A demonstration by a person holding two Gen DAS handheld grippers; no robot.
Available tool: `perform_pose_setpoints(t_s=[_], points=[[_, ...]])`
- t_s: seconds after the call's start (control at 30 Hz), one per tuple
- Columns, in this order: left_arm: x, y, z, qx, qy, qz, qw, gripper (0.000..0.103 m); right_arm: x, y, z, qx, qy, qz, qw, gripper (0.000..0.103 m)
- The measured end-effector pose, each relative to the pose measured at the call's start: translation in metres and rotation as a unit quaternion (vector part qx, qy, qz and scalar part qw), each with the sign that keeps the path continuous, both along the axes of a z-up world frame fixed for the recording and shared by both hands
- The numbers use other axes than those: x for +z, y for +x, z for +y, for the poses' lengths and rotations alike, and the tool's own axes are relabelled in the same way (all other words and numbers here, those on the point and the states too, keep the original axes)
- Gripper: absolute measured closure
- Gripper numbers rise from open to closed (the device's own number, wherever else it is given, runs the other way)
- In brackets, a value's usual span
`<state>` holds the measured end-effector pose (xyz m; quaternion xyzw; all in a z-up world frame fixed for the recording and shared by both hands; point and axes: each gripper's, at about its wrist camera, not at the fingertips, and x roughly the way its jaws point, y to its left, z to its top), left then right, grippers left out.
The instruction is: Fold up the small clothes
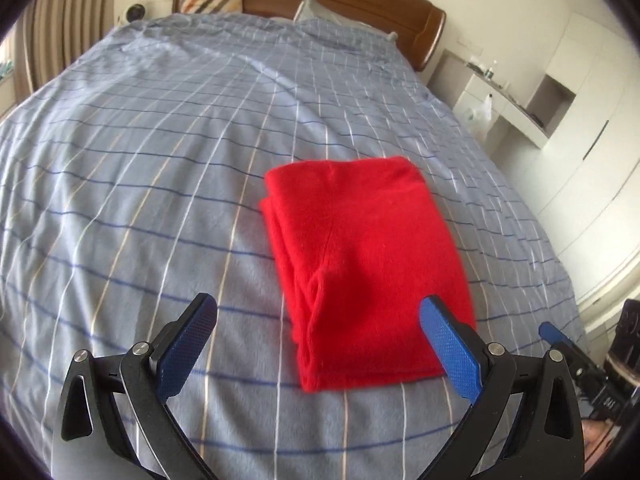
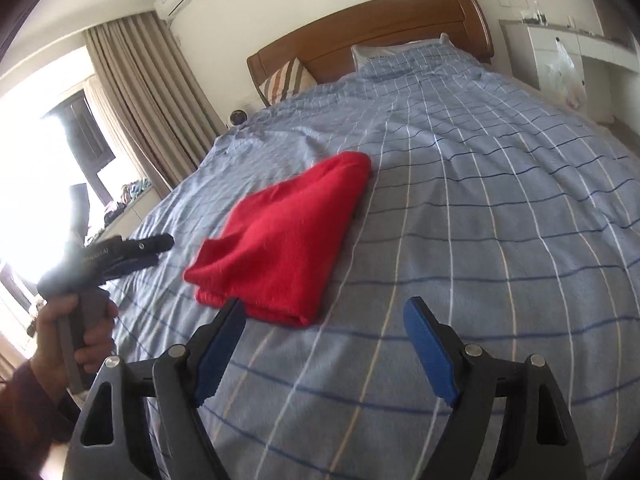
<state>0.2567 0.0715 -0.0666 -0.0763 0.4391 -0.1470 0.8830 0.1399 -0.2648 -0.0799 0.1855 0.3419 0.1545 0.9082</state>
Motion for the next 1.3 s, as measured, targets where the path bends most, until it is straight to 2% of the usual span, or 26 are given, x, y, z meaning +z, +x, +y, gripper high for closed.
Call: perform_pose_setpoints(t_s=[0.07, 0.17, 0.27, 0.33, 0.4, 0.43, 0.47, 0.5, 0.53, 0.57, 0.63, 0.7, 0.8, 0.87, 0.93, 0.97, 1.0, 1.03, 1.07, 1.17, 1.23, 1.3], points=[[-0.01, 0.024, -0.004, 0.009, 0.002, 0.014, 0.9999, 0.002, -0.003, 0.046, -0.002, 0.01, 0.05, 0.035, 0.998, 0.021], [-0.027, 0.051, -0.004, 0.02, -0.014, 0.042, 0.9988, 0.002, -0.022, 0.11, 0.002, 0.023, 0.111, 0.095, 0.989, 0.02], [-0.044, 0.069, -0.003, 0.024, -0.012, 0.073, 0.997, 0.002, -0.046, 0.162, 0.014, 0.03, 0.137, 0.136, 0.981, 0.021], [-0.053, 0.076, -0.005, 0.012, -0.011, 0.092, 0.9956, 0.002, -0.061, 0.187, 0.021, 0.034, 0.159, 0.156, 0.974, 0.021], [-0.058, 0.078, -0.008, -0.002, -0.006, 0.097, 0.9953, 0.002, -0.071, 0.203, 0.03, 0.033, 0.158, 0.167, 0.973, 0.022], [-0.059, 0.08, -0.01, -0.007, -0.002, 0.097, 0.9952, 0.003, -0.072, 0.208, 0.035, 0.037, 0.149, 0.162, 0.975, 0.028], [-0.061, 0.08, -0.013, -0.011, 0.004, 0.096, 0.9953, 0.011, -0.072, 0.212, 0.042, 0.043, 0.134, 0.156, 0.978, 0.038], [-0.062, 0.079, -0.016, -0.018, 0.006, 0.093, 0.9955, 0.041, -0.072, 0.217, 0.049, 0.049, 0.108, 0.155, 0.981, 0.045], [-0.062, 0.078, -0.019, -0.028, 0.001, 0.093, 0.9953, 0.06, -0.07, 0.218, 0.058, 0.054, 0.068, 0.153, 0.984, 0.064], [-0.062, 0.077, -0.022, -0.033, -0.006, 0.094, 0.995, 0.078, -0.066, 0.218, 0.068, 0.057, 0.018, 0.144, 0.988, 0.07], [-0.054, 0.069, -0.027, -0.026, 0.012, 0.069, 0.9972, 0.083, -0.05, 0.208, 0.09, 0.067, -0.084, 0.098, 0.989, 0.075], [-0.04, 0.059, -0.029, -0.025, 0.018, 0.041, 0.9987, 0.084, -0.032, 0.191, 0.113, 0.079, -0.173, 0.039, 0.981, 0.077], [-0.013, 0.051, -0.019, -0.02, -0.006, 0.007, 0.9998, 0.084, 0.0, 0.168, 0.128, 0.089, -0.211, -0.035, 0.973, 0.077], [0.003, 0.052, -0.015, -0.019, -0.012, -0.009, 0.9997, 0.084, 0.02, 0.163, 0.128, 0.088, -0.206, -0.066, 0.972, 0.077], [0.007, 0.063, -0.016, -0.015, -0.006, -0.009, 0.9998, 0.075, 0.032, 0.169, 0.121, 0.082, -0.191, -0.074, 0.975, 0.076], [0.003, 0.071, -0.019, -0.007, 0.006, 0.0, 1.0, 0.057, 0.034, 0.176, 0.119, 0.077, -0.181, -0.071, 0.978, 0.068], [-0.003, 0.077, -0.02, 0.007, 0.027, 0.006, 0.9996, 0.034, 0.032, 0.184, 0.113, 0.073, -0.17, -0.056, 0.981, 0.06], [-0.008, 0.079, -0.019, 0.027, 0.05, 0.009, 0.9983, 0.027, 0.025, 0.193, 0.105, 0.064, -0.166, -0.028, 0.984, 0.032], [-0.01, 0.076, -0.015, 0.044, 0.065, 0.005, 0.9969, 0.025, 0.018, 0.199, 0.097, 0.044, -0.168, 0.0, 0.985, 0.017], [-0.009, 0.049, -0.001, 0.056, 0.073, -0.024, 0.9955, 0.02, 0.01, 0.188, 0.063, 0.0, -0.158, 0.029, 0.987, 0.016], [0.001, 0.023, -0.001, 0.063, 0.118, -0.061, 0.9891, 0.013, 0.011, 0.167, 0.05, -0.008, -0.173, 0.032, 0.984, 0.013], [0.011, -0.006, -0.005, 0.064, 0.167, -0.103, 0.9785, 0.001, 0.014, 0.14, 0.044, -0.004, -0.191, 0.03, 0.981, 0.013]])
